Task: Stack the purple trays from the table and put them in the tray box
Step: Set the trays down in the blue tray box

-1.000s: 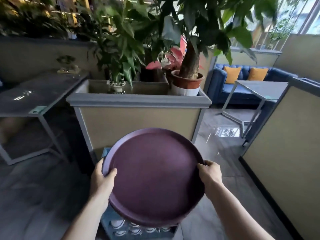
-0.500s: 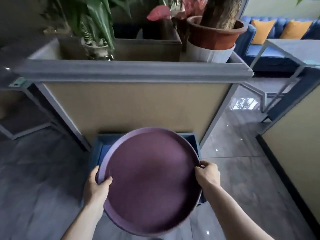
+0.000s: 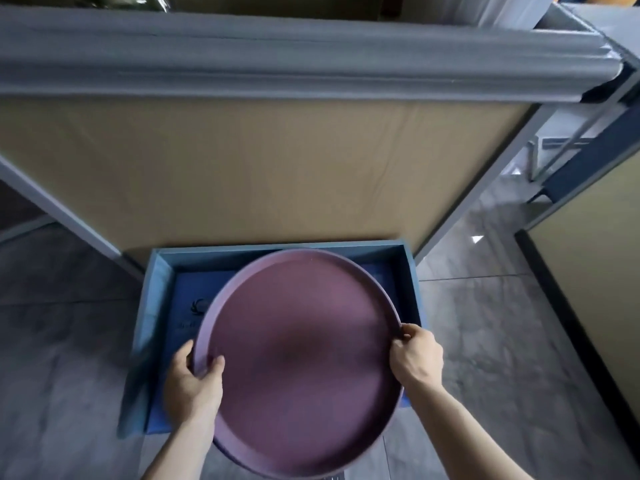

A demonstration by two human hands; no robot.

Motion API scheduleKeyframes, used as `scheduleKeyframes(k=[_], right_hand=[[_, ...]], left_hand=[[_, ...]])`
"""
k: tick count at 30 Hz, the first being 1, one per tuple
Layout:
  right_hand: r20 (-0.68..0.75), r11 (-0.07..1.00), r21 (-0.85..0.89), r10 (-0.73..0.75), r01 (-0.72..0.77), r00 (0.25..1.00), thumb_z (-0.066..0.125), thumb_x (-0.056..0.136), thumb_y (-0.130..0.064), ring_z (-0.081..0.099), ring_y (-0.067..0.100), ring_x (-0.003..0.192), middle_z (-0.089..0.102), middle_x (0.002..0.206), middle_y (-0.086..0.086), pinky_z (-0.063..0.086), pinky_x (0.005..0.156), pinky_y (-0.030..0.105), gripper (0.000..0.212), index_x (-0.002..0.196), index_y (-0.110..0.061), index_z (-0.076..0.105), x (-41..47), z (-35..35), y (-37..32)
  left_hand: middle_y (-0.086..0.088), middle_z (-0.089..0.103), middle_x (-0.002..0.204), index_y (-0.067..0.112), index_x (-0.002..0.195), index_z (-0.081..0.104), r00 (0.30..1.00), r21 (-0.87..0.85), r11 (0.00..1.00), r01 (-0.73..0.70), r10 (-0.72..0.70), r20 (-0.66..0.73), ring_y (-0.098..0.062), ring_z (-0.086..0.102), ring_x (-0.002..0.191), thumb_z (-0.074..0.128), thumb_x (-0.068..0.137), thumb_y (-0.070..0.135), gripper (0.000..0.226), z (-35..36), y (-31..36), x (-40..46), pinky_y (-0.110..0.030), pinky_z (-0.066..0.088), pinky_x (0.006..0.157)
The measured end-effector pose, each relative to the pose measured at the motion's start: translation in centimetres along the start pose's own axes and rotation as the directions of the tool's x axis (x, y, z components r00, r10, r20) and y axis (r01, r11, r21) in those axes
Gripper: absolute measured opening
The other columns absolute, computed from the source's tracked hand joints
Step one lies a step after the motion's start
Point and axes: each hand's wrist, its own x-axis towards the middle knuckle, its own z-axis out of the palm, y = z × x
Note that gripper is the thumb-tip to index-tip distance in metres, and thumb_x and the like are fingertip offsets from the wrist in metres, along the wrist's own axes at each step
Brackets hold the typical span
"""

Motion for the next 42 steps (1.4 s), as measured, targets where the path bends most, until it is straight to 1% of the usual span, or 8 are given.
scheduleKeyframes(k=[4,6,10,13,24,31,38,42], right_hand=[[-0.023,0.998,-0.062,-0.029,0.028,0.999,0.054,0.084,-0.007,0.053,0.032,0.076,0.072,0.083,0.009,0.042,0.072,0.030,0.026,0.095,-0.014,0.076,0.4,1.0,0.4],[-0.029,0.994,-0.103,-0.036,0.033,0.999,0.053,0.084,-0.008,0.050,0.030,0.073,0.064,0.073,0.004,0.041,0.070,0.030,0.023,0.090,-0.012,0.075,0.6,1.3,0.4],[-0.028,0.982,-0.179,-0.065,0.059,0.997,0.052,0.086,-0.009,0.050,0.031,0.076,0.072,0.092,0.012,0.040,0.071,0.031,0.023,0.092,-0.013,0.074,0.8,1.7,0.3],[-0.029,0.974,-0.211,-0.086,0.078,0.996,0.052,0.087,-0.008,0.058,0.034,0.084,0.073,0.099,0.012,0.041,0.073,0.031,0.026,0.098,-0.015,0.075,0.9,1.9,0.2],[0.000,0.971,-0.214,-0.106,0.104,0.994,0.054,0.088,-0.009,0.066,0.035,0.096,0.072,0.101,0.012,0.054,0.086,0.040,0.024,0.101,-0.010,0.074,0.2,2.5,0.1],[-0.023,0.974,-0.213,-0.083,0.076,0.996,0.059,0.091,-0.015,0.067,0.034,0.103,0.074,0.110,0.009,0.053,0.084,0.037,0.029,0.116,-0.018,0.074,0.5,2.8,0.3],[0.000,0.982,-0.177,-0.068,0.067,0.998,0.065,0.094,-0.028,0.060,0.035,0.117,0.061,0.126,0.010,0.047,0.097,0.042,0.042,0.136,-0.025,0.064,0.7,3.2,1.4],[0.075,0.988,-0.151,-0.012,0.023,0.997,0.070,0.090,-0.039,0.064,0.033,0.114,0.069,0.122,0.008,0.051,0.094,0.042,0.049,0.134,-0.022,0.060,0.2,3.6,2.3]], left_hand=[[-0.010,0.069,0.128,0.018,0.135,0.058,0.999,0.101,0.995,-0.011,0.016,-0.048,-0.036,0.066,0.114,0.078,0.081,0.024,0.058,0.4,0.0,0.1,-0.044,0.049,0.094],[-0.011,0.073,0.122,0.016,0.132,0.060,0.998,0.136,0.990,-0.019,0.027,-0.055,-0.035,0.068,0.110,0.079,0.080,0.022,0.055,0.6,-0.1,0.3,-0.043,0.052,0.091],[-0.011,0.075,0.115,0.017,0.131,0.062,0.999,0.258,0.966,-0.024,0.032,-0.024,-0.037,0.068,0.107,0.079,0.080,0.022,0.055,0.6,-0.5,0.6,-0.045,0.054,0.088],[-0.014,0.074,0.117,0.016,0.132,0.061,0.999,0.318,0.947,-0.040,0.047,-0.015,-0.040,0.067,0.108,0.080,0.080,0.024,0.057,0.6,-0.5,0.5,-0.046,0.054,0.086],[-0.021,0.072,0.114,0.008,0.124,0.067,0.990,0.365,0.927,-0.087,0.120,-0.068,-0.045,0.064,0.107,0.075,0.083,0.020,0.044,0.0,-0.9,0.8,-0.047,0.049,0.083],[-0.020,0.073,0.113,0.017,0.125,0.069,0.985,0.450,0.887,-0.107,0.156,-0.073,-0.047,0.064,0.103,0.078,0.081,0.029,0.047,-0.4,-1.2,1.1,-0.049,0.049,0.080],[-0.015,0.075,0.106,0.020,0.121,0.071,0.966,0.550,0.812,-0.194,0.256,-0.038,-0.044,0.060,0.103,0.084,0.073,0.030,0.050,-0.6,-1.5,1.3,-0.049,0.048,0.075],[-0.017,0.062,0.131,0.017,0.141,0.052,0.990,0.485,0.863,-0.139,0.140,0.035,-0.042,0.060,0.116,0.082,0.073,0.040,0.078,-0.5,-1.3,1.8,-0.051,0.051,0.084]])
